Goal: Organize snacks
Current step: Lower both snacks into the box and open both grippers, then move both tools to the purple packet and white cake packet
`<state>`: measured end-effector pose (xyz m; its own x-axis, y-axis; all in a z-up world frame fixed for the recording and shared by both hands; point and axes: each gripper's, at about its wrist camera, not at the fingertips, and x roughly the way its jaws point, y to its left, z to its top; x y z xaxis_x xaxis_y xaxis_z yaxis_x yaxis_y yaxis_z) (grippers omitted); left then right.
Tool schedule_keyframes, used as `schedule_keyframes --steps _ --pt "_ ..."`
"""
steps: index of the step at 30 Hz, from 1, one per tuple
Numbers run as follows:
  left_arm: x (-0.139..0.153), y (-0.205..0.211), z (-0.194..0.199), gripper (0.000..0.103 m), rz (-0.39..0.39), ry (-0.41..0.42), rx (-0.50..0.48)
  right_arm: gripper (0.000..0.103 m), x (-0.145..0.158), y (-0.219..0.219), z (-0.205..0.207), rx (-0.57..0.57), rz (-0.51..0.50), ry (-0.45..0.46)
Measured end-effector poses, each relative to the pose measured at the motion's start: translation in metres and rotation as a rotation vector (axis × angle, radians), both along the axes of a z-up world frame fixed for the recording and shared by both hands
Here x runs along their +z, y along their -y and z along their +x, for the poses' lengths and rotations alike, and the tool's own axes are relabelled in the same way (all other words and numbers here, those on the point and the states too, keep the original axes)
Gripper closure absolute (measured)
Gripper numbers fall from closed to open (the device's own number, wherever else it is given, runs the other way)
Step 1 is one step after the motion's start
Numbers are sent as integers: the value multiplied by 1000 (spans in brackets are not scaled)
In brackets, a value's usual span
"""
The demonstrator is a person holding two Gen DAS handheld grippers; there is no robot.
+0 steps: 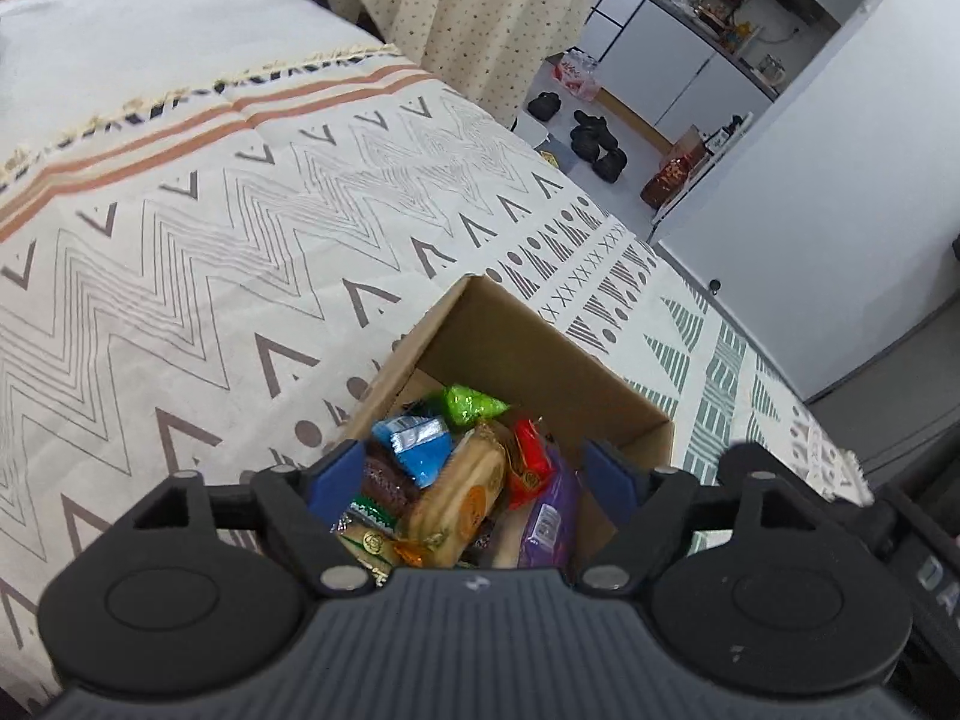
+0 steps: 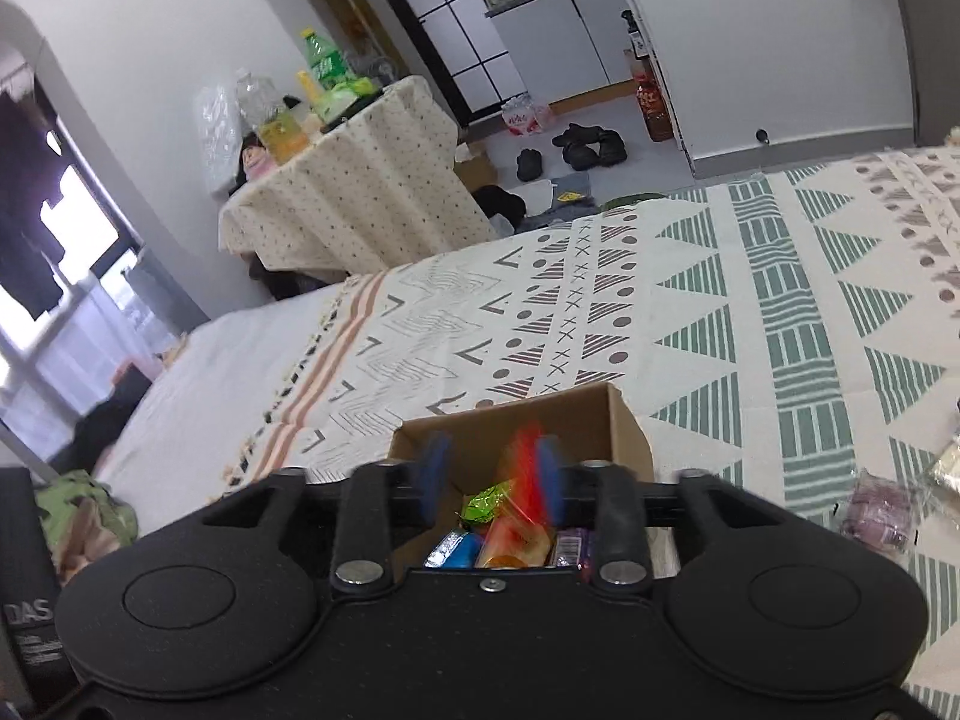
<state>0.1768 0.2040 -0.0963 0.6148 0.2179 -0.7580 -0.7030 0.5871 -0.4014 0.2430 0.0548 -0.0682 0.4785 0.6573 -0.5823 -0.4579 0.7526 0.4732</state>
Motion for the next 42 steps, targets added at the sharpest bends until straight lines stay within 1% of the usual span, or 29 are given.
schedule_keyframes --steps 1,3,5,7,8,10,12,14,19,21,23,26,30,32,34,39,42 --pt "2 3 0 18 14 0 -7 49 0 6 -1 -14 1 -2" --pt "5 9 -2 15 24 -1 -18 44 -1 18 -4 -39 -2 -2" --pt "8 14 -4 10 19 8 -29 41 -2 32 -7 -59 -4 -10" --pt "11 20 -6 9 1 4 -46 31 -4 47 -10 -88 -8 -14" --pt "12 22 -7 8 -8 8 -57 30 -4 55 -13 -99 -10 -11" --pt "16 28 -9 6 -16 18 -82 24 -5 68 -16 -116 -18 -6" --pt "19 36 -8 3 -9 28 -101 19 -4 82 -19 -138 -24 -2" --pt "21 43 -6 2 -19 43 -121 18 -5 97 -21 -161 -24 1" --pt "24 68 2 2 3 75 -190 14 -4 133 -22 -201 -42 25" --pt "23 79 8 1 18 64 -224 14 -5 144 -19 -207 -43 30" --pt "22 88 12 1 15 63 -249 14 -8 155 -16 -220 -50 28" --pt "22 102 18 1 48 66 -270 14 -14 171 -12 -235 -48 23" --pt "21 123 31 1 79 55 -355 14 -29 189 -4 -255 -40 -1" --pt "17 135 39 1 83 40 -389 14 -36 196 1 -256 -38 -8" --pt "13 146 48 1 83 23 -411 14 -43 203 7 -250 -39 -11" --pt "7 169 65 1 102 16 -456 14 -60 219 26 -239 -45 -19" --pt "-2 176 81 1 99 -20 -468 14 -70 229 39 -223 -66 -25"
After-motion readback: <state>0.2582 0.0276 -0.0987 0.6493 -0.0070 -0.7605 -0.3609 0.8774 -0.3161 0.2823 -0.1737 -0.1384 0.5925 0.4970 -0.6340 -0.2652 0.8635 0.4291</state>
